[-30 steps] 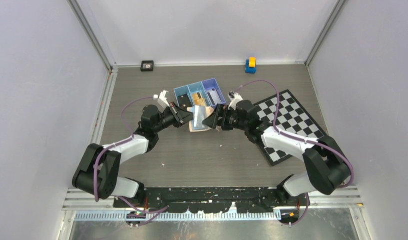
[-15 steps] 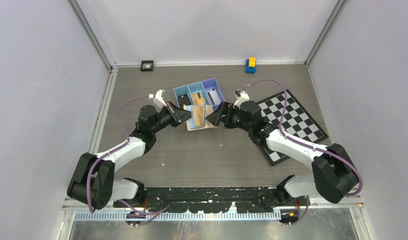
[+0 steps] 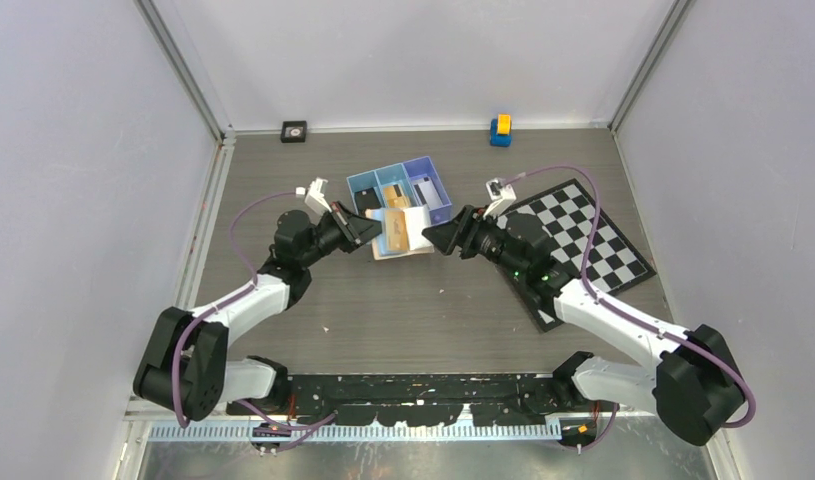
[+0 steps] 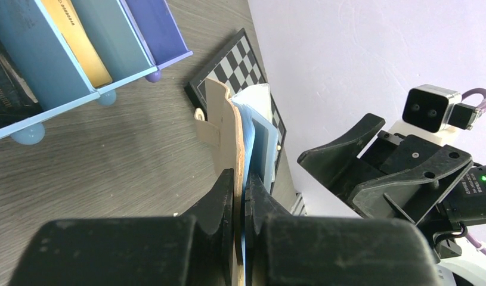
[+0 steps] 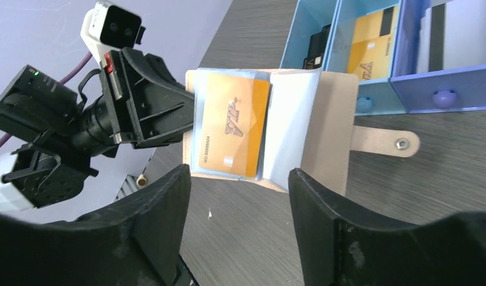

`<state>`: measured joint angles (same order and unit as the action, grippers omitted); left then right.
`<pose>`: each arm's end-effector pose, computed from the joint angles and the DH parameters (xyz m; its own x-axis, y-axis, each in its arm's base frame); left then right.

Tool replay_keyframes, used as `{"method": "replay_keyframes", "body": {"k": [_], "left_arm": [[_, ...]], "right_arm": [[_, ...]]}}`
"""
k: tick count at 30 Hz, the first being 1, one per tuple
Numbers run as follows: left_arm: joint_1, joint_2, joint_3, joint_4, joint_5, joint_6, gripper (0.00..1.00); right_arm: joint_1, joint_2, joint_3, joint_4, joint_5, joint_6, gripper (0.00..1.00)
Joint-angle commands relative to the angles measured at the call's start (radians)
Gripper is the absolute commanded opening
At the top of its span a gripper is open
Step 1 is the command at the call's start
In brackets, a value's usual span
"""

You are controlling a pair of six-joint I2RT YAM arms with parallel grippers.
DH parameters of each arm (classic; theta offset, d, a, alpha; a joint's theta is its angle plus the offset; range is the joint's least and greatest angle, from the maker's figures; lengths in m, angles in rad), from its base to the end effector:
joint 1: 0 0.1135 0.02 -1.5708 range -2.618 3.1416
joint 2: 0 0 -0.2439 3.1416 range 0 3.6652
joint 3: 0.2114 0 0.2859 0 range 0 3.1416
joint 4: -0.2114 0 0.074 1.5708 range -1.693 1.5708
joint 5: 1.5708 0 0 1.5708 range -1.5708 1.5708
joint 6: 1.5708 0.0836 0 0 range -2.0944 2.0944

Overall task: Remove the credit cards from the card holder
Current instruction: Remove the credit card from the card holder.

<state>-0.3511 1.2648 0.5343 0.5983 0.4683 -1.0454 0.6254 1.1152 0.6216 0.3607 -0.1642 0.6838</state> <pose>0.3082 -0.1531 0.1846 -0.6911 -0.5690 -0.4457 0.2576 0.3823 -0.8874 0.2696 0.2115 0.2322 -0.5311 0.3852 -0.7547 -0.4817 0.5955 0.6430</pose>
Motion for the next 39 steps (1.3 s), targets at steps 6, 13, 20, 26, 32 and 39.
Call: {"method": "replay_keyframes", "body": {"k": [6,13,20,26,32,39], "left_arm": [[0.001,0.105,0.017,0.244,0.132,-0.105,0.0],[-0.021,0.197,0.034,0.397,0.192,-0.177,0.0],[-0.071,0.242,0.073,0.419,0.225,-0.176,0.0],[-0.086,0.244,0.082,0.429,0.233,-0.172,0.0],[-0.086,0.233,0.079,0.426,0.228,-0.169,0.0],[-0.078,0.25,0.074,0.462,0.233,-0.198,0.0]], "right_arm": [[-0.002,0.095,0.047,0.088,-0.11,0.028,0.52],[-0.02,0.134,0.076,0.034,-0.09,0.034,0.48],[-0.039,0.183,0.098,0.047,-0.149,0.048,0.49],[-0.045,0.197,0.117,-0.023,-0.097,0.046,0.7],[-0.061,0.18,0.092,0.022,-0.122,0.076,0.68],[-0.097,0.197,0.03,0.232,-0.254,0.178,0.5]]}}
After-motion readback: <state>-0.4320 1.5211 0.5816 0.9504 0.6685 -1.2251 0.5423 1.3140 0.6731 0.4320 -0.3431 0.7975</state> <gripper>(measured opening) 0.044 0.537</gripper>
